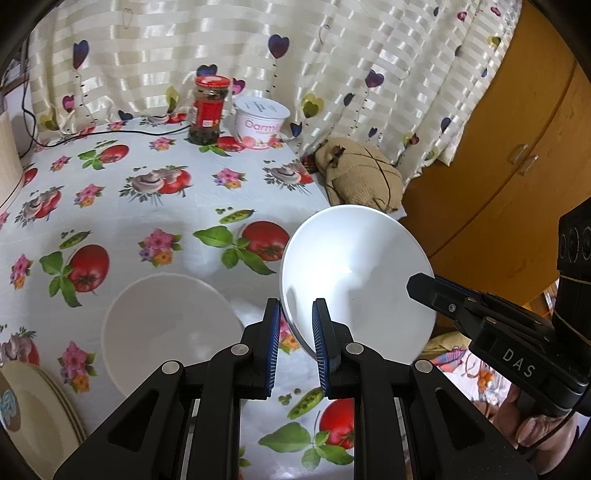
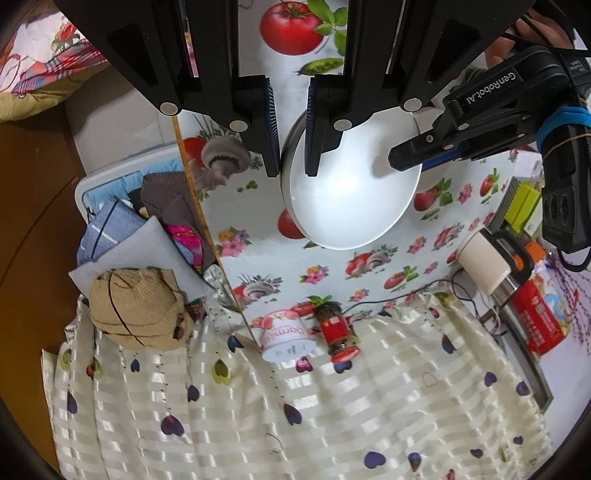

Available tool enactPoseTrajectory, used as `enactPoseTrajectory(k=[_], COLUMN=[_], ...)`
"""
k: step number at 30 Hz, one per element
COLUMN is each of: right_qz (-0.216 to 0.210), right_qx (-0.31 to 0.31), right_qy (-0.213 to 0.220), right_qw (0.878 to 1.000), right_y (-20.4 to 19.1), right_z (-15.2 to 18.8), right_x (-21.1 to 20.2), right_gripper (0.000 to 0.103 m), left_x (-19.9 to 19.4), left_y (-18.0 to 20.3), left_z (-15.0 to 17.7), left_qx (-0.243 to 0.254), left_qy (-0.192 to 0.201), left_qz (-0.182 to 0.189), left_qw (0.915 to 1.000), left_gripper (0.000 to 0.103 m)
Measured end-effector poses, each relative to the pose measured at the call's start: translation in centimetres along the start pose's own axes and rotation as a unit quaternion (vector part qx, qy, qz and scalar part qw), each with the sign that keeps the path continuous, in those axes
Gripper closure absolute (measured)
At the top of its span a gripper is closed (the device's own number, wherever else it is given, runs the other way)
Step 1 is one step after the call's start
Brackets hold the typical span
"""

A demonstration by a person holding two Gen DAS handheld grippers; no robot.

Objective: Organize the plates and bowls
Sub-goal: 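Carry the white bowl over and lower it into the steel bowl stack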

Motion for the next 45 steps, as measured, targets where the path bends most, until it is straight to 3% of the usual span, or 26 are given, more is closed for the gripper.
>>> enactPoseTrajectory(k=[22, 45], right_qz=[-0.043, -0.063], right_qx=[-0.049, -0.065], right_qy=[-0.01, -0.066], right_qw=[0.998, 0.994], right_y=[-7.5, -10.9], right_z=[0.2, 2.9], right_x=[1.4, 6.2], right_gripper=[0.089, 0.089], left_x=[-4.5, -3.5], left_y=[-6.4, -10.9], left_z=[1.0, 4.1], left_qx=[-0.054, -0.09], left_qy=[0.027, -0.011], left_qz=[-0.043, -0.075], left_qw=[0.9973, 0.993], left_gripper=[0.085, 0.085])
Point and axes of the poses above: each gripper's, at about its wrist camera, not at the fingertips, and x roughly the way its jaws point, y to its right, z to its underside, the point moved 8 cm from there along x, roughly the way its jaws point, and after that the axes turned 7 degrees about x, right-handed, at the moved point
